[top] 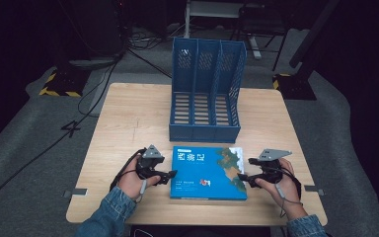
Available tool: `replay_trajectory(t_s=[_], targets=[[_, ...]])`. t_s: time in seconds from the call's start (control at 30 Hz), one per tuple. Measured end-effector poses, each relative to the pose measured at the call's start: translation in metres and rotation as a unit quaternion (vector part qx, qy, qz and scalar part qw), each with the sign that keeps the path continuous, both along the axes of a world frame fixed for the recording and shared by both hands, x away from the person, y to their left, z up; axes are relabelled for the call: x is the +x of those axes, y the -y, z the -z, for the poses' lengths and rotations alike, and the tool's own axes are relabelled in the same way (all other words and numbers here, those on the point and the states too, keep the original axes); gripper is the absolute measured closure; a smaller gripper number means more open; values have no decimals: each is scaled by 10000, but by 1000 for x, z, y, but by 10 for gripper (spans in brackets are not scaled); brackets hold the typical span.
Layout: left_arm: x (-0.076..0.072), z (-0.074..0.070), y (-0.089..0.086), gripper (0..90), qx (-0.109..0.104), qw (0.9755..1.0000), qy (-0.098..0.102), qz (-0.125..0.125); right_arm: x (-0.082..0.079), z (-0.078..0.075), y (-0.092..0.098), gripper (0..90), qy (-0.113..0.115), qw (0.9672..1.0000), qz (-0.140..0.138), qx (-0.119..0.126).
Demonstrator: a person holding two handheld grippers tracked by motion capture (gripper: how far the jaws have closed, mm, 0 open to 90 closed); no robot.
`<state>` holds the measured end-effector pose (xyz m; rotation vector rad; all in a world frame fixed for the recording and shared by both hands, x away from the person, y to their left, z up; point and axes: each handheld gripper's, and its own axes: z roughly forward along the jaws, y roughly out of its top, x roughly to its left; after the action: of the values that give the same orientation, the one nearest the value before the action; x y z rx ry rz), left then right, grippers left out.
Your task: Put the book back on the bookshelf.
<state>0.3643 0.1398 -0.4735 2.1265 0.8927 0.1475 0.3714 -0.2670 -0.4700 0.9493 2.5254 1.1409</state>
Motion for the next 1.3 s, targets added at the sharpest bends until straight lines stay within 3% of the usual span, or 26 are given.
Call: replay_trajectory(t_s=[0.1,0.17,0.23,0.37,0.47,0.5,0.53,0.57,0.63,0.7,0.73,0.83,1.23,1.3], targets=[[1,4,10,234,-55,9998,-183,37,-7,1,-4,193,-306,9993,-218,53],[2,8,15,233,66,9996,-168,203,-12,0,-9,159,-384,9988,-306,-71],[3,10,17,223,-14,9995,-235,204,-20,2,-19,134,-445,9979,-372,-278],[9,14,17,180,-198,9974,-684,113,-31,2,-26,115,-499,9982,-77,-327],[10,17,18,157,-296,9956,-888,95,-37,2,-25,106,-686,9959,-314,-495],[11,18,18,147,-310,9952,-919,95,-38,3,-25,113,-739,9940,-460,-658],[11,18,18,140,-310,9952,-919,95,-38,3,-25,113,-739,9940,-460,-658],[11,18,18,139,-308,9952,-919,98,-40,12,-28,118,-749,9898,-681,-1003],[11,18,18,136,-328,9952,-917,101,-40,20,-32,38,-474,9895,-722,-1157],[10,20,18,136,-403,9948,-935,53,-40,22,-34,5,-430,9900,-665,-1169],[10,22,17,137,-491,9925,-1120,-23,-41,23,-39,0,-435,9902,-552,-1209],[8,23,18,129,-529,9932,-1035,-51,-40,22,-40,0,-450,9899,-546,-1233],[6,20,19,171,-510,9929,-1031,-286,-39,21,-42,0,-511,9886,-538,-1314],[3,15,21,227,-379,9949,-857,-370,-39,21,-42,0,-518,9884,-530,-1323]])
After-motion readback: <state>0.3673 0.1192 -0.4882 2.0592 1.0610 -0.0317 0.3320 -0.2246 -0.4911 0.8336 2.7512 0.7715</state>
